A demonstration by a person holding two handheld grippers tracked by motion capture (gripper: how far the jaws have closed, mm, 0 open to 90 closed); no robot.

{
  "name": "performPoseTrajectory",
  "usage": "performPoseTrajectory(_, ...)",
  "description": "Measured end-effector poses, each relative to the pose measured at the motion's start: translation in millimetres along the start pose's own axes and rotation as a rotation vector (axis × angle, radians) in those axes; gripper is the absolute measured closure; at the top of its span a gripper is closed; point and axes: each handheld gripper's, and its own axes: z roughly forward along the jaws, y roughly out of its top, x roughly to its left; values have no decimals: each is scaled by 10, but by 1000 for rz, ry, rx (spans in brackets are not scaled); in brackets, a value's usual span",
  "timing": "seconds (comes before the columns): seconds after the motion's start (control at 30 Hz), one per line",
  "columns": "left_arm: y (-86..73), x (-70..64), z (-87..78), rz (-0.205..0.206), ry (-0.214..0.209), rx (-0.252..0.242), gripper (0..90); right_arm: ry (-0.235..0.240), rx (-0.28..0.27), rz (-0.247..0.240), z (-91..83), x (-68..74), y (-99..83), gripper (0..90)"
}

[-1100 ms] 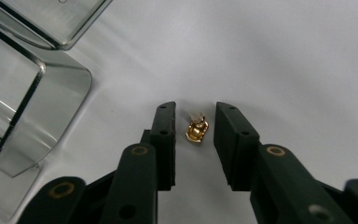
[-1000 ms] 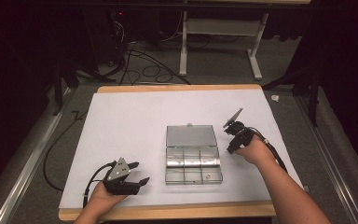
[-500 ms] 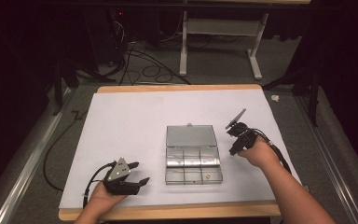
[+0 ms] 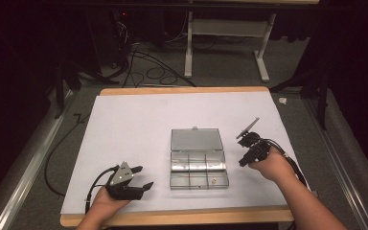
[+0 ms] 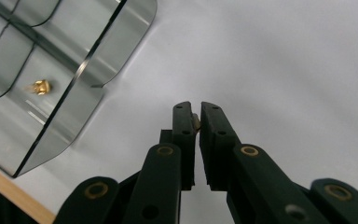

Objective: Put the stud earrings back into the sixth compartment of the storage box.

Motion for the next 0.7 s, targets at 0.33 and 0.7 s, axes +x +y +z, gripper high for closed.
performPoseTrajectory(0.33,0,-2,-2,3,0,0,288,8,-10,-9,-59,54,-116,858)
performPoseTrajectory(0.7,2,-5,2,5,1,6,288,16,9,-32,-91,165,-220,858)
